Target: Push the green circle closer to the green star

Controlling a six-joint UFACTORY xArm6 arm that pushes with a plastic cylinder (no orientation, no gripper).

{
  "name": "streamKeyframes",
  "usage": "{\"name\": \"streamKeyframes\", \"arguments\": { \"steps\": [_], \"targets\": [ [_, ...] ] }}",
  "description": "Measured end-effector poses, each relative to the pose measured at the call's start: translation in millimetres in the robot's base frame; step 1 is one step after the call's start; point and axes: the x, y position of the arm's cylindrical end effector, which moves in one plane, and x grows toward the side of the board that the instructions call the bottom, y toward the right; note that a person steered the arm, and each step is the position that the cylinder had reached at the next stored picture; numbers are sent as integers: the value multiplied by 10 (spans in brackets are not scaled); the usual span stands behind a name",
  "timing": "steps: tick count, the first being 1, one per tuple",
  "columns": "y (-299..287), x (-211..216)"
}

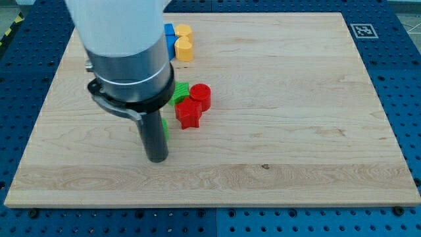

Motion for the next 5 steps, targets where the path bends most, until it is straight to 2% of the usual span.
{"name": "streamKeyframes", "arguments": {
  "steps": [3,5],
  "targets": [
    [-47,-194],
    [-47,-517]
  ]
}}
